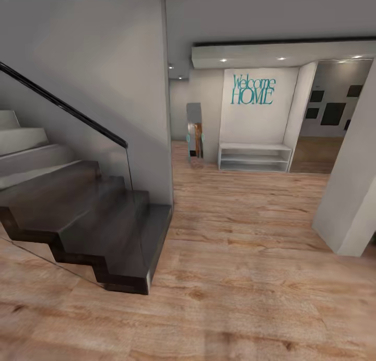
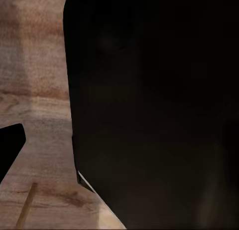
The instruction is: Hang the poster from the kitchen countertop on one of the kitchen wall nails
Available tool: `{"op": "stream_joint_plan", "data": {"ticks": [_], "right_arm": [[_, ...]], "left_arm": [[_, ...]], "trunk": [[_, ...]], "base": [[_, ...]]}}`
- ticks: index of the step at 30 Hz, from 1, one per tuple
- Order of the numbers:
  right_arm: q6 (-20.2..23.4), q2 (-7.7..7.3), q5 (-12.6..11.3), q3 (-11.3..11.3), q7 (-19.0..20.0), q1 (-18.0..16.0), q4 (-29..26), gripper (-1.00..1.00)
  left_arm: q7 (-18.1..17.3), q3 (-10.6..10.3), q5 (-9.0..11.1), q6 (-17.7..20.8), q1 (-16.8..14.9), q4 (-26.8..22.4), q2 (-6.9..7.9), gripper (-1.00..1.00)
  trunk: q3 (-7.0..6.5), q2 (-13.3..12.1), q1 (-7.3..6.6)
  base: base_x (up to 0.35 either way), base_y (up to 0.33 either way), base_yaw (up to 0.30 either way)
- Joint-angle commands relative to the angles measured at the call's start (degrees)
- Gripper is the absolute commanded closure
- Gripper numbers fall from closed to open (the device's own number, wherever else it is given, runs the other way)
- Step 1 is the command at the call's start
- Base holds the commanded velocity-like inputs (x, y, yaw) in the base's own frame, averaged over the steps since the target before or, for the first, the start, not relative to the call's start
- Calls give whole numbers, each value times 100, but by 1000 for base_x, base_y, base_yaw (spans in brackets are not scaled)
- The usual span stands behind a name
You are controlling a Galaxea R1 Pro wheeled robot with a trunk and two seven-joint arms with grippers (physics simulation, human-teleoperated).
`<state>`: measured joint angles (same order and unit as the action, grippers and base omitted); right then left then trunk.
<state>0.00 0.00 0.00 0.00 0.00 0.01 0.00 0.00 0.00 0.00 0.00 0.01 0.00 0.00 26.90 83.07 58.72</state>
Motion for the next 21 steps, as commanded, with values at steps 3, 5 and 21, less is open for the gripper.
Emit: {"op": "stream_joint_plan", "data": {"ticks": [3,5,21], "right_arm": [[-98,-7,-15,21,6,-100,-99,-100],[-162,-7,-15,21,6,-166,-164,-100],[-378,-21,-8,21,6,-264,-353,-100]], "left_arm": [[-18,-7,-9,-98,97,-97,-98,-100],[-18,-7,-9,-102,162,-160,-162,-100],[-14,-6,-13,-154,168,-548,-279,-100]], "trunk": [[3,1,0],[3,1,0],[3,1,0]], "base": [[0,0,0],[0,0,0],[0,0,0]]}}
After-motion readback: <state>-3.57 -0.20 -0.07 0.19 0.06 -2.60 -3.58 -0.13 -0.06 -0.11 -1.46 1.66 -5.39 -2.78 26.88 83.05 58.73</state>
